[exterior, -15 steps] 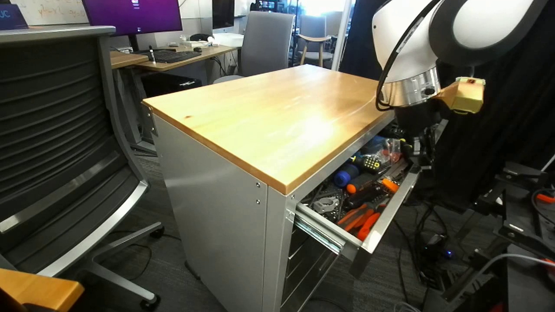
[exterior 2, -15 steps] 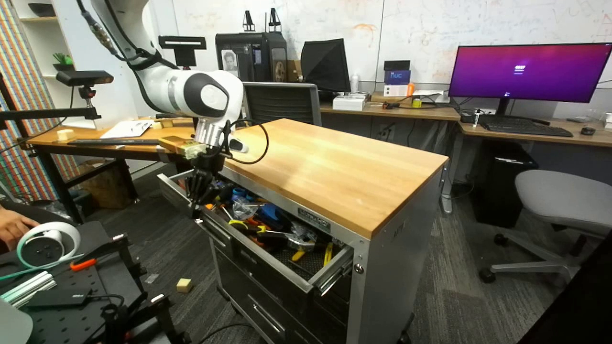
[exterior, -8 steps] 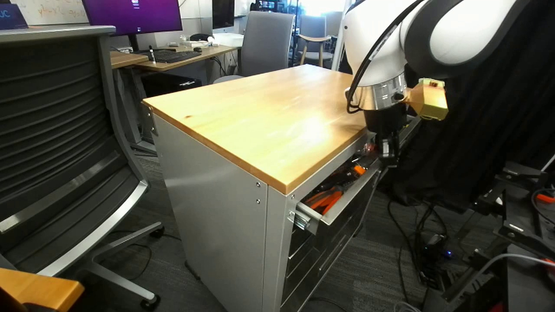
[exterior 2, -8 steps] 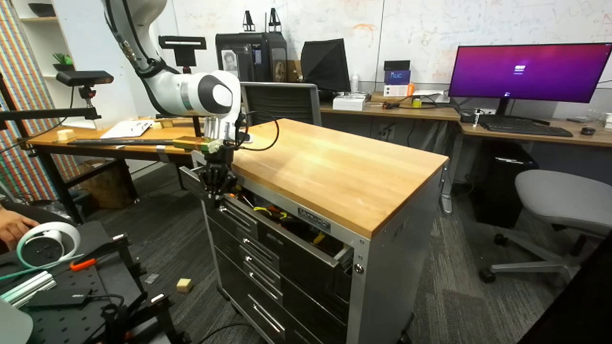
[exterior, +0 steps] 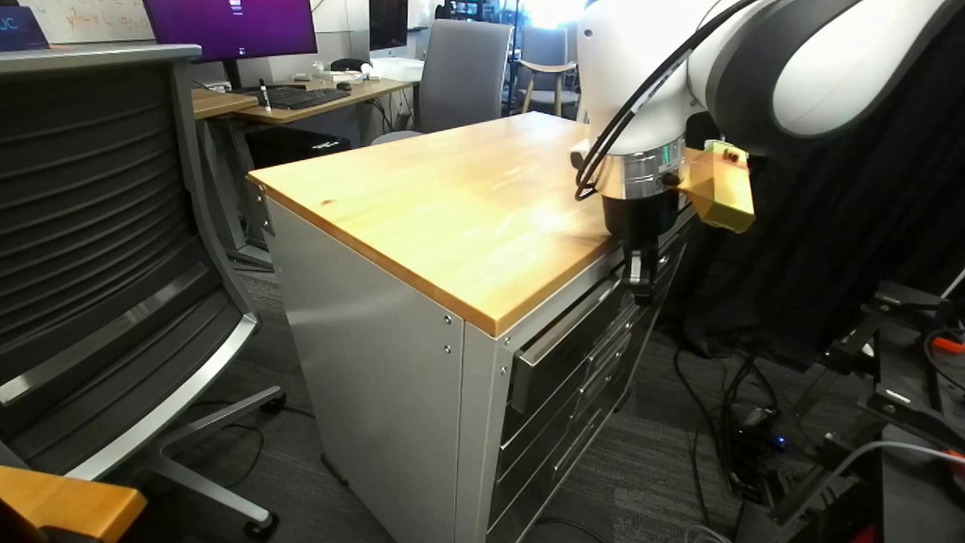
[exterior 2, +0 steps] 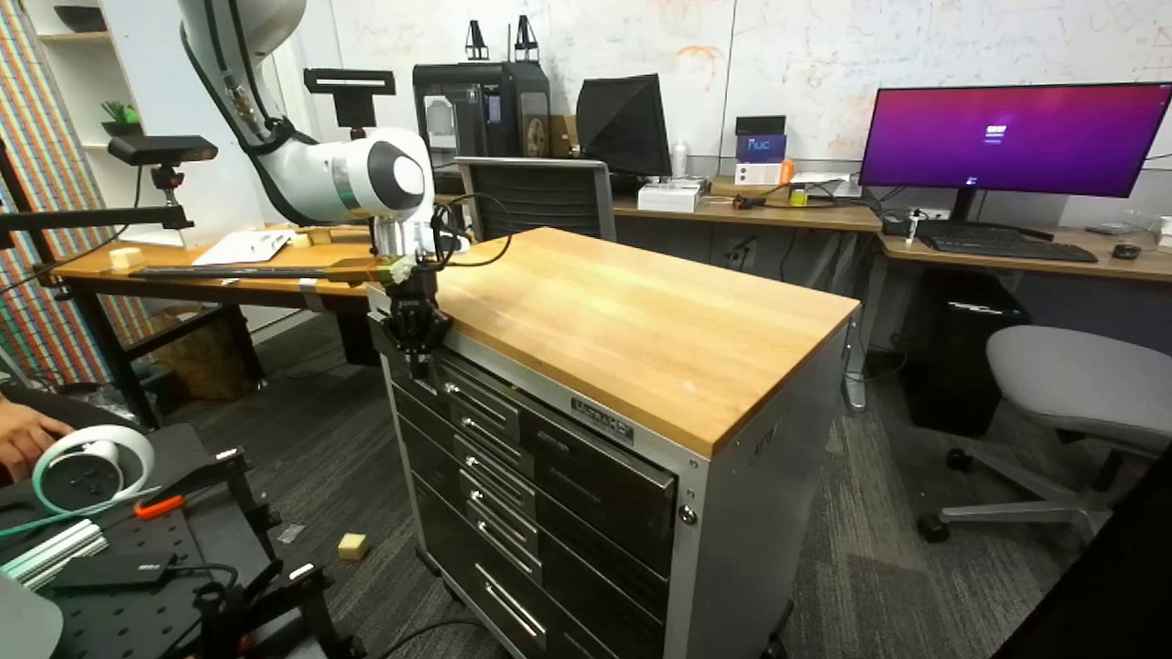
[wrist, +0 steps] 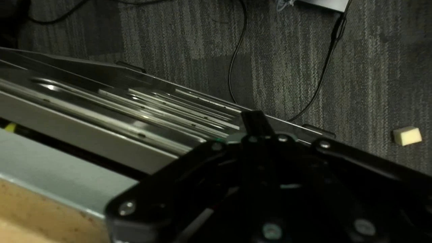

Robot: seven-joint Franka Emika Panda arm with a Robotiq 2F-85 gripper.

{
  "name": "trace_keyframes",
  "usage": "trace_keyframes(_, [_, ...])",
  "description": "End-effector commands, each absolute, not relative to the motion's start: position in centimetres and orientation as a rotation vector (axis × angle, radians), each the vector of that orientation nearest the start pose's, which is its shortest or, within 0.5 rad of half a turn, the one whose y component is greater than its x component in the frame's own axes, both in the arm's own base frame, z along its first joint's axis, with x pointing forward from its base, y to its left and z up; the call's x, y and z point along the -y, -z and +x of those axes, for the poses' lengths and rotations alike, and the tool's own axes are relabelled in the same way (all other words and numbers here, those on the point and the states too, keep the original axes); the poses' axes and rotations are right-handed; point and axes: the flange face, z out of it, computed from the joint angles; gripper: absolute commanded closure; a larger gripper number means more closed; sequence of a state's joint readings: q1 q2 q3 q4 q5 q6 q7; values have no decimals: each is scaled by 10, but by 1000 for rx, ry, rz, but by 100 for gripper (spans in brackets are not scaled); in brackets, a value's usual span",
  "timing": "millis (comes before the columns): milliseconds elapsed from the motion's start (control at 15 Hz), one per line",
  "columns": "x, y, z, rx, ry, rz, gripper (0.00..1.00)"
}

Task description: Put the screwdriver in the drawer then close the drawer

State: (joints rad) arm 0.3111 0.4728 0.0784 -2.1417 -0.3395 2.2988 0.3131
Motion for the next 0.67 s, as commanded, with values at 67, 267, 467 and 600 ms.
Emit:
trace_keyframes(67, [-217, -214, 507, 571, -55, -3385, 100])
trace_keyframes(267, [-226, -227, 507, 599, 75, -3400, 97])
trace_keyframes(467, [-227, -235, 502, 642, 214, -3401, 96])
trace_keyframes(600, [-229, -244, 498, 685, 286, -3383, 98])
